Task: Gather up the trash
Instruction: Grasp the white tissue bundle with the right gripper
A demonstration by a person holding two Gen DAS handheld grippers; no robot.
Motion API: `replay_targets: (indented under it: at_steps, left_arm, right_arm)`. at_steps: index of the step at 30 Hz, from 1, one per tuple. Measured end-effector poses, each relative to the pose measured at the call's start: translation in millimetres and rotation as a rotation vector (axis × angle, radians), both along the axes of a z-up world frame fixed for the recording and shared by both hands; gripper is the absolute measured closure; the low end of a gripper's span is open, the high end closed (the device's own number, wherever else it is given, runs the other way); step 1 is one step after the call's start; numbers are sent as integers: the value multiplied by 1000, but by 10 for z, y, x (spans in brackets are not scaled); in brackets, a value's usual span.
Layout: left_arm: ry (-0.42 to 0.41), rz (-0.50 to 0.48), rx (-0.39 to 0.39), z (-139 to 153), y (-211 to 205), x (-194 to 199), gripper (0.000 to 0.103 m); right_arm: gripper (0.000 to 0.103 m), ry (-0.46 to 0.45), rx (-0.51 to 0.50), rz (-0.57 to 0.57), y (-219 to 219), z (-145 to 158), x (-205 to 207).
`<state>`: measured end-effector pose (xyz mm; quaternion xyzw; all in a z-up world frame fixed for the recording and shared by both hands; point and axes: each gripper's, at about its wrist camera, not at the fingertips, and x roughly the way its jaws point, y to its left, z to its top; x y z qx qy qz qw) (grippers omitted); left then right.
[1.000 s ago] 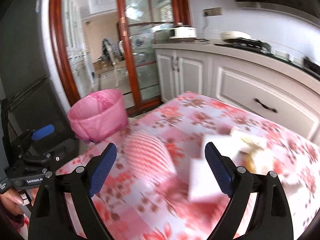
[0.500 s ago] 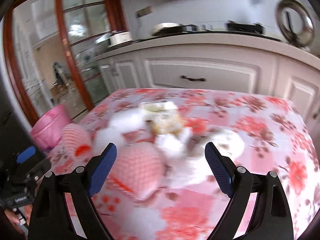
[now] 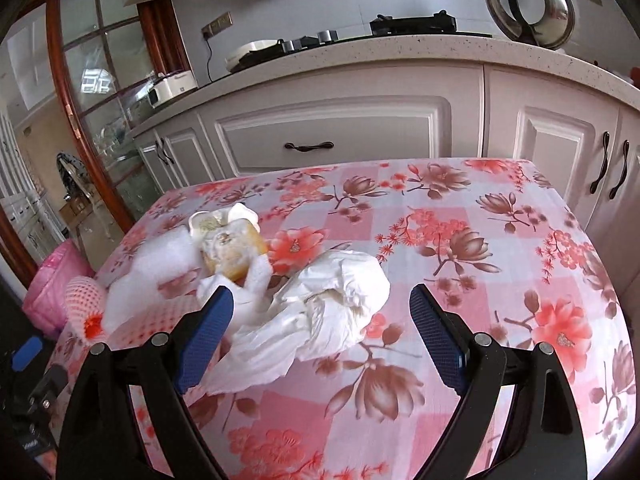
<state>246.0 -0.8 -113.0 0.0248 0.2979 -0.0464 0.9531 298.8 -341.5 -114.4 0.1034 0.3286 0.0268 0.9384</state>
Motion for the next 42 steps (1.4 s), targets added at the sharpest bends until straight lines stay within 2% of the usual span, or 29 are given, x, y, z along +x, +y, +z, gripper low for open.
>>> replay_targets:
  at_steps: [8, 16, 19, 20, 23, 26, 33, 40, 42]
  left_arm:
    - [16, 40, -5, -74, 148, 37, 5]
    - [26, 53, -37, -102, 237, 91, 5]
    - [25, 38, -34, -110, 203, 114, 5]
    - [25, 32, -33, -110, 188, 122, 5]
    - [28, 11, -45, -101, 123, 161, 5]
    - [18, -10, -47, -77, 29, 179, 5]
    - [13, -53, -41, -42, -186, 292, 5]
    - [7, 45, -115, 36, -140, 697, 5]
    - [6, 60, -119, 68, -143, 825, 10]
  right_arm:
    - [18, 62, -71, -25, 115, -197, 256]
    - [19, 147, -63, -48, 63, -473, 422]
    - [36, 170, -51, -42, 45, -546, 433]
    - [46, 172, -37, -36, 33, -555, 431]
    - [57, 160, -39, -31, 25, -534, 407]
    - [62, 141, -37, -9, 12, -502, 333]
    - [64, 98, -8, 5, -71, -349, 111]
    - [64, 39, -6, 40, -35, -131, -74]
    - [64, 29, -7, 47, -15, -93, -110]
